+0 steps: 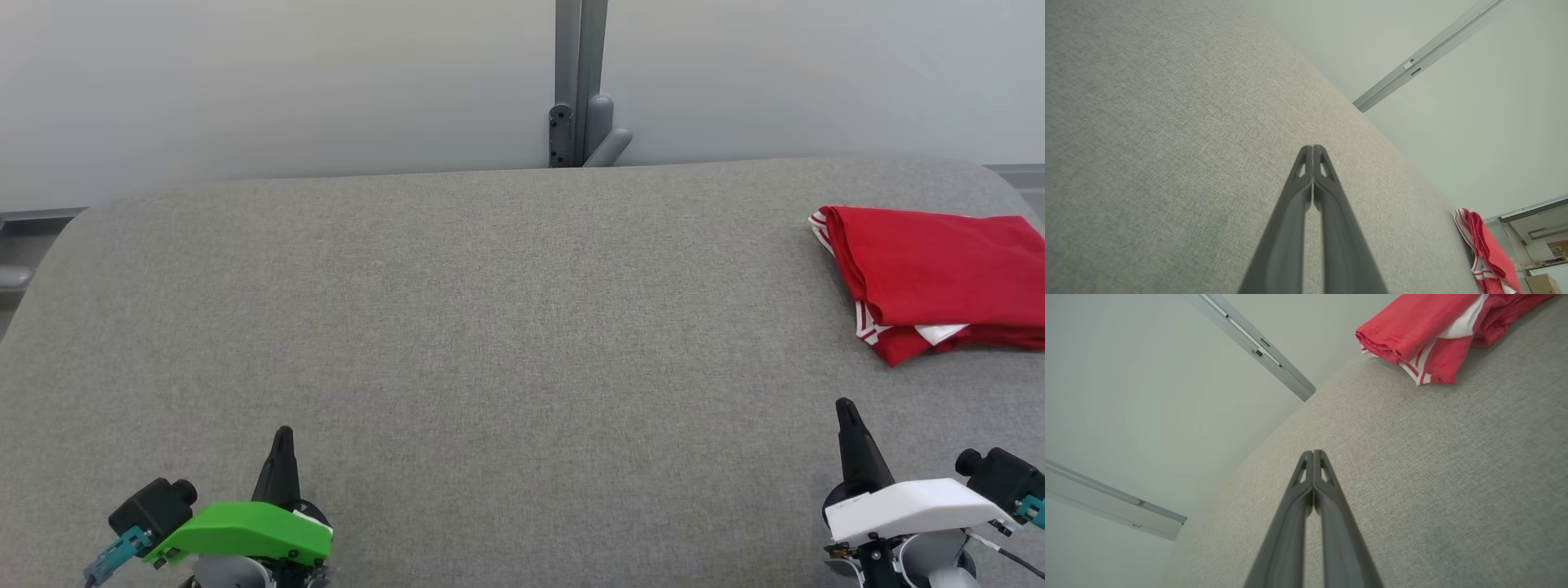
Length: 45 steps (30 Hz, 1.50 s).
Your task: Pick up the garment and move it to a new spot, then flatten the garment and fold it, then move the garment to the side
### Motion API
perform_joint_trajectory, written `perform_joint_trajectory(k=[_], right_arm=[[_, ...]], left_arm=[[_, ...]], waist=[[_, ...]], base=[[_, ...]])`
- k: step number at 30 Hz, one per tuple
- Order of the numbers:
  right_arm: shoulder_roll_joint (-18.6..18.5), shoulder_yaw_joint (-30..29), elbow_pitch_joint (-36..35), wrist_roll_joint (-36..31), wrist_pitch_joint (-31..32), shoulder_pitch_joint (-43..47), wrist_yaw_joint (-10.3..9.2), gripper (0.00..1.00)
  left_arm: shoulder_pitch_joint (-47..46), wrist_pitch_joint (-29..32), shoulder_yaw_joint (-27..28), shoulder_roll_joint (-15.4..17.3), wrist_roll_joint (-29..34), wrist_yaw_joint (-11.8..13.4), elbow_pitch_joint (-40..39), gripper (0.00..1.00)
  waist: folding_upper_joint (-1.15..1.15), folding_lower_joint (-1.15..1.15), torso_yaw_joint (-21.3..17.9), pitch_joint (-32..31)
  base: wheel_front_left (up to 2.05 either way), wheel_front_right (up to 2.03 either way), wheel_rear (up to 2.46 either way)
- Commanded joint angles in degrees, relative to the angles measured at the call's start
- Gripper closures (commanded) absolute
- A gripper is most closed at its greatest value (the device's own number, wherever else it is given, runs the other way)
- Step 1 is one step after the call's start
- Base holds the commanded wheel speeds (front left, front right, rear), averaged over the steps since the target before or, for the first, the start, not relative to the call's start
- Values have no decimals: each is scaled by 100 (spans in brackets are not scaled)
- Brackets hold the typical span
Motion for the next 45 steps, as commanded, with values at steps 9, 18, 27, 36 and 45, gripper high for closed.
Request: perform_joint_trajectory(k=[9, 18, 27, 36, 45], right_arm=[[-48, -146, -114, 829, 203, -189, -2, 100], [-53, -240, -127, 1410, 350, -220, -2, 100], [-55, -317, -138, 1890, 474, -248, -2, 100], [-56, -400, -148, 2381, 599, -279, -2, 100], [-56, -475, -158, 2843, 717, -298, -2, 100]], left_arm=[[-285, 221, 152, 8, -796, -124, -73, 100], [-376, 392, 247, 9, -1339, -193, -72, 100], [-455, 525, 323, 8, -1800, -248, -70, 100], [-533, 668, 402, 8, -2261, -302, -68, 100], [-604, 807, 479, 8, -2695, -353, -64, 100]], waist=[[4, 0, -24, 12], [4, 0, -44, 23], [5, 0, -63, 32], [6, 0, -84, 42], [6, 0, -105, 53]], base=[[0, 0, 0], [0, 0, 0], [0, 0, 0], [0, 0, 0], [0, 0, 0]])
